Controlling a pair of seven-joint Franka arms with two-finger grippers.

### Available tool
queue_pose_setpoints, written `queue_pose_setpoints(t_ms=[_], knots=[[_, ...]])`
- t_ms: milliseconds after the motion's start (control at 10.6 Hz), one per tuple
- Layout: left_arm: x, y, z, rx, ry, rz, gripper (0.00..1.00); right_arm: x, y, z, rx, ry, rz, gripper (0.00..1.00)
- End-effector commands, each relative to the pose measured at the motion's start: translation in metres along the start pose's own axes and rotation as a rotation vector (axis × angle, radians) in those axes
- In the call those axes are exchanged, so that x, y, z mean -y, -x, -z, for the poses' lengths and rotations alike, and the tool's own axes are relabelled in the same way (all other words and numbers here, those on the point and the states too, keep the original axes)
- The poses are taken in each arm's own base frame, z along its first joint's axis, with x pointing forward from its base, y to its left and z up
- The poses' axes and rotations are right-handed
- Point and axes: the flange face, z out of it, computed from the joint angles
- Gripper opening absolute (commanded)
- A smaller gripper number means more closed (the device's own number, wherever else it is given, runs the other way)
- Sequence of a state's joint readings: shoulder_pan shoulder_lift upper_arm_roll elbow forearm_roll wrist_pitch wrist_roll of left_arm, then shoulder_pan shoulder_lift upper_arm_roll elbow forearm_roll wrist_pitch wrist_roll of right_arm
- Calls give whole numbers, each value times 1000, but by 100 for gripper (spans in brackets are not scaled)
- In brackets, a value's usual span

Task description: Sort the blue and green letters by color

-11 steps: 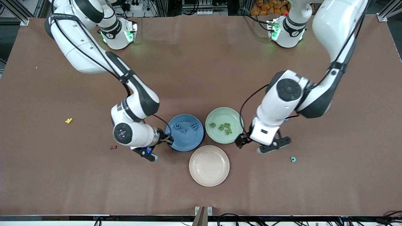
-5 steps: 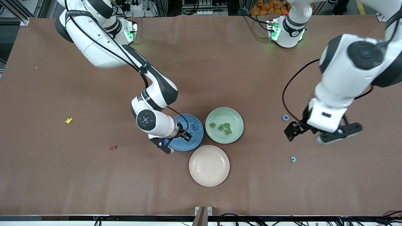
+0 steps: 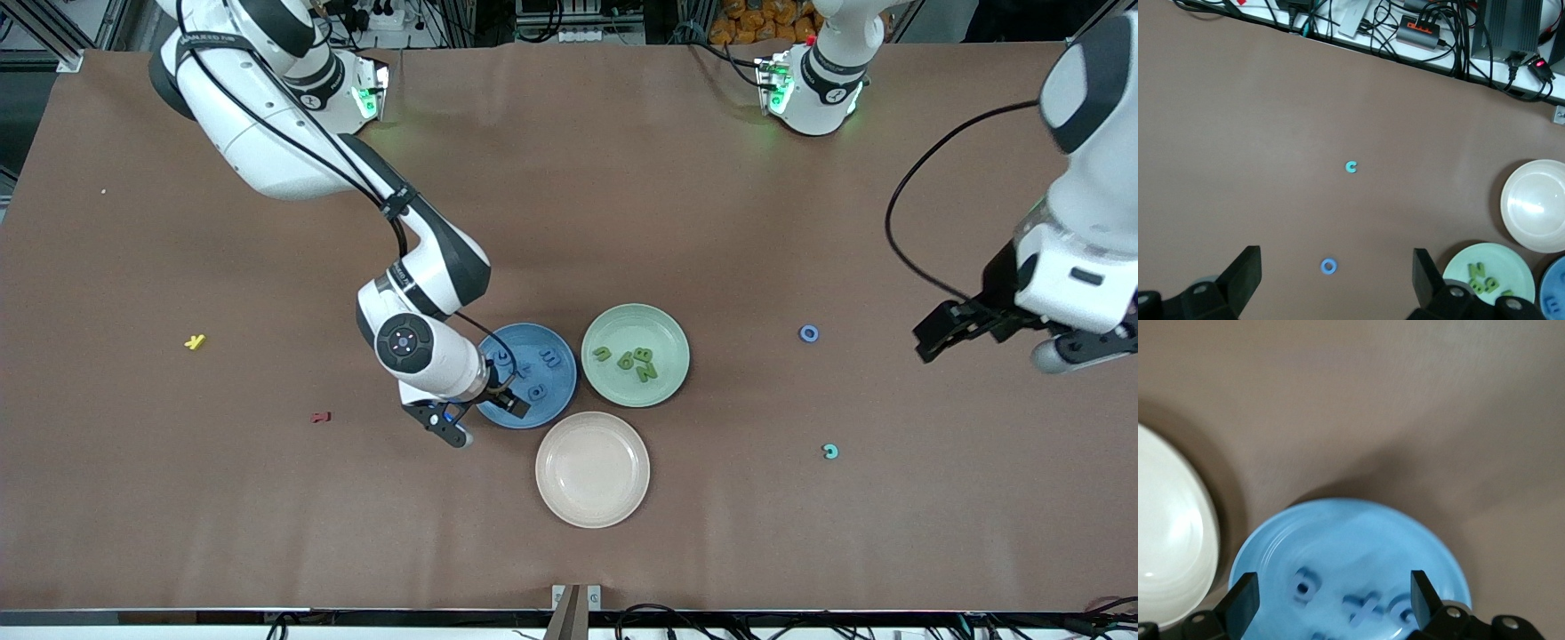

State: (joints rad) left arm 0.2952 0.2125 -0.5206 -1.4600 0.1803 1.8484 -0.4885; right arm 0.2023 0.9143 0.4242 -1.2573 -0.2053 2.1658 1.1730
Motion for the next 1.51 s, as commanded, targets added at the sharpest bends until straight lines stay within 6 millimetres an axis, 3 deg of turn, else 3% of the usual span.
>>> queue_pose_setpoints(t_ms=[0,94,283,378,756,1039,1228,1417], knots=[[39,26,42,87,-49,-70,100,-39,-51,13,-1,56,138,100],[48,26,48,91,-26,-67,100,-56,-70,16,26,90,205,100],[66,20,48,119,38,-15,100,-70,-76,33,51,153,268,100],[62,21,49,120,40,-14,100,-76,-79,49,41,168,294,100],[62,22,44,131,6,-43,100,-144,-100,122,-2,223,479,100],[42,29,42,145,23,-79,100,-177,-94,162,3,277,536,100],[40,30,41,146,22,-83,100,-184,-82,199,41,217,530,100],[38,29,39,150,24,-98,100,-204,-79,230,34,207,598,100]])
